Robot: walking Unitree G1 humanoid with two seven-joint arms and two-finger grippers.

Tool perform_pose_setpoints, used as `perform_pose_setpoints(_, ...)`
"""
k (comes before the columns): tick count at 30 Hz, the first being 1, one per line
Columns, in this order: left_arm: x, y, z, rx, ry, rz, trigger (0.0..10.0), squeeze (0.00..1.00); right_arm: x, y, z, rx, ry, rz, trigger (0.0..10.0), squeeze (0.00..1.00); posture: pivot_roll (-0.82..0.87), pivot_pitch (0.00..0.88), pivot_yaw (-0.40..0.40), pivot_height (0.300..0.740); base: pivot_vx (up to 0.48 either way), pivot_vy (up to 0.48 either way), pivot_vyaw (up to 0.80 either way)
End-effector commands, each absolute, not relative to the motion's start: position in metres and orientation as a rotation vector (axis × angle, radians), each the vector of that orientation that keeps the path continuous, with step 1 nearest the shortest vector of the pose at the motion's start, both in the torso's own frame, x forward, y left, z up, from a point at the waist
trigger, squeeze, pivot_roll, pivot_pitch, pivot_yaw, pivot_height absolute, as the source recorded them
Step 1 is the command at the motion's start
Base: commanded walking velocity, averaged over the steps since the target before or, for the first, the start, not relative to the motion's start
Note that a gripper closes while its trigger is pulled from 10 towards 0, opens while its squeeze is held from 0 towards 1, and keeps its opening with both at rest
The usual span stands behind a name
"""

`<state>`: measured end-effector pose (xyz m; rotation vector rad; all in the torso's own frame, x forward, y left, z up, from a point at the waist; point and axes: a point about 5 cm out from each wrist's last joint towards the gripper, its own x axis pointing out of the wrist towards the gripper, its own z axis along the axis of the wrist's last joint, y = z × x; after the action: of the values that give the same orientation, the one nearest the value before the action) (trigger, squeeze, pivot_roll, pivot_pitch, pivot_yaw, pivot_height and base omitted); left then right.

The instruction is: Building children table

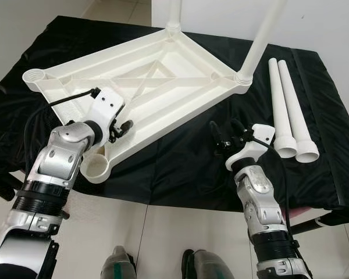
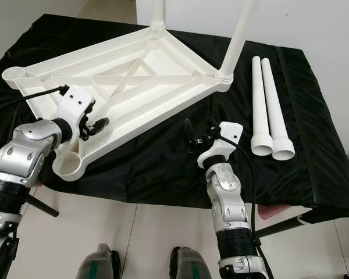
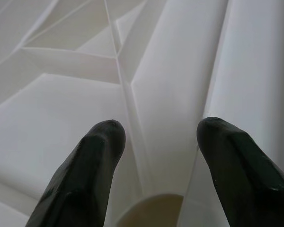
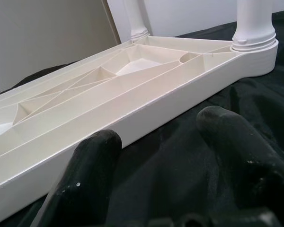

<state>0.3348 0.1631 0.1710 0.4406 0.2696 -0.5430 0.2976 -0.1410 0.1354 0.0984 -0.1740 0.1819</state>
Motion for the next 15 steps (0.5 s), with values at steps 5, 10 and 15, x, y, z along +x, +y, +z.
perform_pose_setpoints(5, 0.327, 0.153, 0.162, 0.445, 0.332, -0.715, 10.0, 0.00, 0.295, -0.142, 0.132, 0.075, -0.161, 0.189, 10.0, 0.00, -0.02, 0.055, -0.021, 0.740, 0.000, 0.000, 0.00)
perform_pose_setpoints(10, 0.326, 0.152, 0.159, 0.454, 0.346, -0.725, 10.0, 0.00, 0.293, -0.143, 0.128, 0.064, -0.142, 0.202, 10.0, 0.00, -0.02, 0.051, -0.019, 0.740, 0.000, 0.000, 0.00)
perform_pose_setpoints(15, 0.328, 0.148, 0.153, 0.463, 0.366, -0.746, 10.0, 0.00, 0.286, -0.139, 0.121, 0.045, -0.106, 0.267, 10.0, 0.00, -0.03, 0.047, -0.013, 0.740, 0.000, 0.000, 0.00)
